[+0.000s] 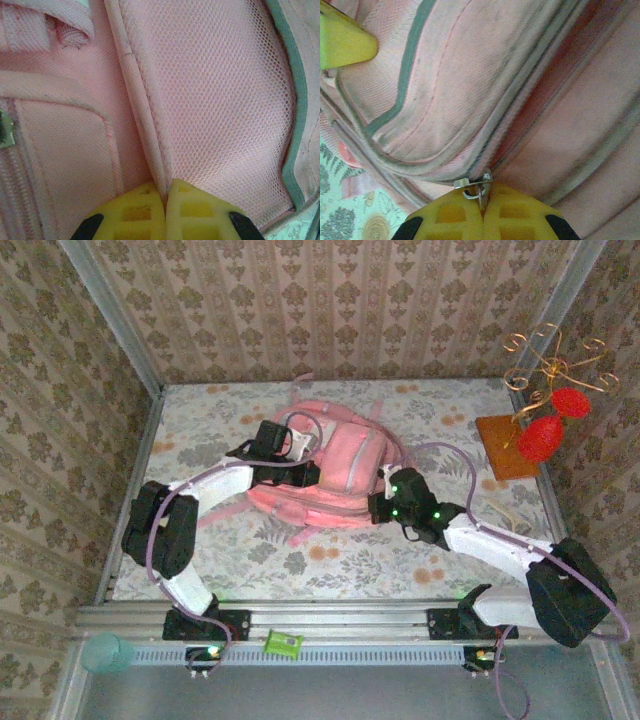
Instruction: Pack books, pencil case, and school supplies into a backpack
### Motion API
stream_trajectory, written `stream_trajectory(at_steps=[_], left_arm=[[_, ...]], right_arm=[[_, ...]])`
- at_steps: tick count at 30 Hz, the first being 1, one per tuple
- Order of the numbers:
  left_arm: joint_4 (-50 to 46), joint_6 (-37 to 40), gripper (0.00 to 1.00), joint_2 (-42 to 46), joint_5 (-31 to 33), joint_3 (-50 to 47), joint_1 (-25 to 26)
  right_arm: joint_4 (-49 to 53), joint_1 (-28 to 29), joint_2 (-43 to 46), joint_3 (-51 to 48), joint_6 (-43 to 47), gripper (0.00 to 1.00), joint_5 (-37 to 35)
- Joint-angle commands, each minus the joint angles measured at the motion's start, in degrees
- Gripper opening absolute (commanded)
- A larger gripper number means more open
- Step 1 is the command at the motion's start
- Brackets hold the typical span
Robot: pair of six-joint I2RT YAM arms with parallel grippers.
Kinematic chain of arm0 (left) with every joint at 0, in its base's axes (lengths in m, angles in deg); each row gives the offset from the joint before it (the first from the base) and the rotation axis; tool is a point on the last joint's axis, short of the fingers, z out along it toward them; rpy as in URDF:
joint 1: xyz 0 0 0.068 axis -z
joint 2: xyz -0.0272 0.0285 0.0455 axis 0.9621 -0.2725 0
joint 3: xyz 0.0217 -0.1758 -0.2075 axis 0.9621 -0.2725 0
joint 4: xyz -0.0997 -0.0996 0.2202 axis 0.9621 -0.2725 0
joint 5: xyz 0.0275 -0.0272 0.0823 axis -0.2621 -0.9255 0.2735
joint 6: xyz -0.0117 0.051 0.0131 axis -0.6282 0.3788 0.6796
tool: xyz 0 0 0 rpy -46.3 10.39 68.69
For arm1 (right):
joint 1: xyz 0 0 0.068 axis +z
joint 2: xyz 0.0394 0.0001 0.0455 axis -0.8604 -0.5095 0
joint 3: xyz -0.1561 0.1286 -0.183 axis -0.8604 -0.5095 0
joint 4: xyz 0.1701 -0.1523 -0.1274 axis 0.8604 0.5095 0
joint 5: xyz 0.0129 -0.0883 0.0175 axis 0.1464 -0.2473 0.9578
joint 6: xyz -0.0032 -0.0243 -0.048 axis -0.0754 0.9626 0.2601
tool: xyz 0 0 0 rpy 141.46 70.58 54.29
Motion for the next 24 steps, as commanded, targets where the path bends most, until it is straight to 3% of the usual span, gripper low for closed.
stream_trajectory(at_steps=[1,11,17,20,24], left_arm=[[-9.0,4.3,0.0,-1.3,13.5,-1.1,-4.9],[-8.6,4.1,0.0,-0.6,13.1,-1.0,-4.9],[-8.8,3.6,0.0,-0.3,11.9,-0.5,-4.8],[-8.7,3.0,0.09,0.0,11.2,-0.4,-4.8],[-8.5,2.7,0.12,0.2,10.9,-0.6,-4.7]], right_arm=[[8.6,-5.0,3.2,-0.3,2.4,0.0,-7.7],[5.8,-5.5,5.0,-0.4,5.3,0.0,4.4],[4.8,-5.4,5.0,-0.7,7.1,0.0,5.9],[3.8,-5.4,2.9,-0.5,6.5,0.0,5.7],[0.8,-5.3,-0.4,-0.7,5.8,0.0,6.8]])
